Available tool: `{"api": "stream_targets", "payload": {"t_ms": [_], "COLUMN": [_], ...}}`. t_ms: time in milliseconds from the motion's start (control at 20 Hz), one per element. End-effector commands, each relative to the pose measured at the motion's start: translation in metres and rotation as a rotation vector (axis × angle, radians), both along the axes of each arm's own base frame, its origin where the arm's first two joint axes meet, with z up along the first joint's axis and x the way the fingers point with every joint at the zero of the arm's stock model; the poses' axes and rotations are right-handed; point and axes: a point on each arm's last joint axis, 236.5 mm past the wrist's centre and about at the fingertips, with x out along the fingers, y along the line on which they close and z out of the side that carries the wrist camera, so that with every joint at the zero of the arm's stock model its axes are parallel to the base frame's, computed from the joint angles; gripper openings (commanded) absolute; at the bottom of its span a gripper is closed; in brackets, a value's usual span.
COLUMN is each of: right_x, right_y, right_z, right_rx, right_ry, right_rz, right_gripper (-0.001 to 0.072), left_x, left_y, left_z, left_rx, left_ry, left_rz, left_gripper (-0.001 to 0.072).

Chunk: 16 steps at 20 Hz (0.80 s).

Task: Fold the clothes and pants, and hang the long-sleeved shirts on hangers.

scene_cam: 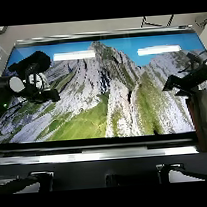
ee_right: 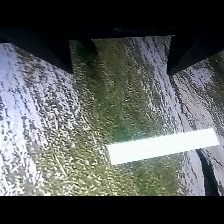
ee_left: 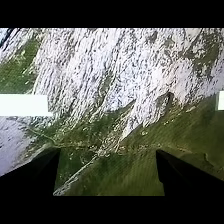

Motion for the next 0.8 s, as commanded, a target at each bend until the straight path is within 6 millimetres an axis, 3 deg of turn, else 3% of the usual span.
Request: {"api": "stream_targets", "payload": {"t_ms": [0, 600, 750], "right_x": [0.0, 0.001, 0.017], "right_y": [0.0, 0.005, 0.0], "right_z": [0.0, 0.001, 0.003], "right_rx": [0.001, 0.02, 0.004], "right_ry": [0.001, -0.005, -0.07], "right_rz": [0.001, 0.001, -0.017], "right_gripper": [0.0669, 0.0669, 0.0669], "left_x": [0.0, 0.0, 0.007], "left_y": [0.0, 0.0, -0.002], "left_z": [0.0, 0.0, 0.002], "left_rx": [0.0, 0.0, -0.009], "left_ry": [0.0, 0.0, -0.032], "left_rz": [-0.001, -0.001, 0.005], "left_gripper": [0.0639, 0.0639, 0.0639]}}
